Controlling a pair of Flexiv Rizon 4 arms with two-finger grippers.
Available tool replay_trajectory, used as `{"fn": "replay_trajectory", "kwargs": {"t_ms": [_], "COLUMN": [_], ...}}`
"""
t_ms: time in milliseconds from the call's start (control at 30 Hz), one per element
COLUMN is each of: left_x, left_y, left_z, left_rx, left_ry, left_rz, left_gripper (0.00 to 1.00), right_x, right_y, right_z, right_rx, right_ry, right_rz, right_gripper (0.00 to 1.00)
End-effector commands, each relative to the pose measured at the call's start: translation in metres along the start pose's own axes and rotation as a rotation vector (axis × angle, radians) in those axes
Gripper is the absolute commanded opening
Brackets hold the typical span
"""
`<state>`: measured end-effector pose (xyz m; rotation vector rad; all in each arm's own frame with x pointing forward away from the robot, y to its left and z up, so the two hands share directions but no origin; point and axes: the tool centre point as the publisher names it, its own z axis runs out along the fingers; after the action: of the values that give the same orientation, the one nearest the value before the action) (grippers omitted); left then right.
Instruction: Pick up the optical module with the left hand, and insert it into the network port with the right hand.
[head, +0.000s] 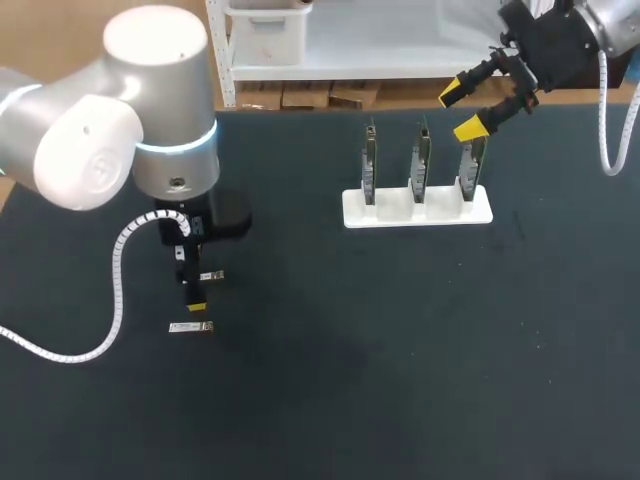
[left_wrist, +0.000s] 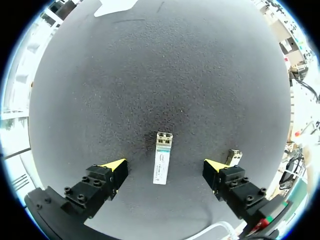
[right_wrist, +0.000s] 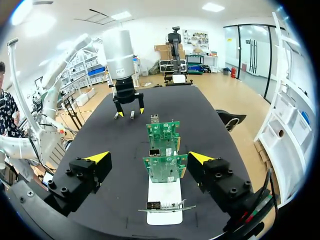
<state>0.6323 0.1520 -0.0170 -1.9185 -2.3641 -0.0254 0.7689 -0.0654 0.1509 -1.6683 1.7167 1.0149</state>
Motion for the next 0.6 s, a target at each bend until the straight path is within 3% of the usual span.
{"fn": "replay_trajectory", "kwargs": {"t_ms": [33,167,200,233,267,333,400,600], "left_x": [-0.0002,0.0013,0.0016,0.0020,0.0022,0.0025,0.0025,0.0016], "left_y": [0.0042,0.0039,0.0039,0.0038,0.0037,0.0037,0.0037,0.0029], "left_z": [0.0024,0.0043,0.0049,0.0052,0.0055,0.0063,0.0065,0.0065], "left_rx": [0.008,0.014,0.015,0.016,0.018,0.023,0.024,0.022], "left_ry": [-0.001,-0.006,-0.006,-0.006,-0.008,-0.008,-0.009,-0.008], "left_rz": [0.000,-0.002,-0.004,-0.006,-0.008,-0.012,-0.011,-0.005], "left_gripper": [1.00,1.00,0.82,0.49,0.35,0.21,0.00,0.00], "right_x": [0.0000,0.0000,0.0000,0.0000,0.0000,0.0000,0.0000,0.0000], "right_y": [-0.0004,-0.0004,-0.0004,-0.0004,-0.0004,-0.0004,-0.0004,-0.0004], "right_z": [0.0001,0.0001,0.0001,0.0001,0.0001,0.0001,0.0001,0.0001], "right_rx": [0.000,0.000,0.000,0.000,0.000,0.000,0.000,0.000], "right_ry": [0.000,0.000,0.000,0.000,0.000,0.000,0.000,0.000], "right_rz": [0.000,0.000,0.000,0.000,0.000,0.000,0.000,0.000], "right_gripper": [1.00,1.00,1.00,1.00,1.00,1.00,1.00,1.00]}}
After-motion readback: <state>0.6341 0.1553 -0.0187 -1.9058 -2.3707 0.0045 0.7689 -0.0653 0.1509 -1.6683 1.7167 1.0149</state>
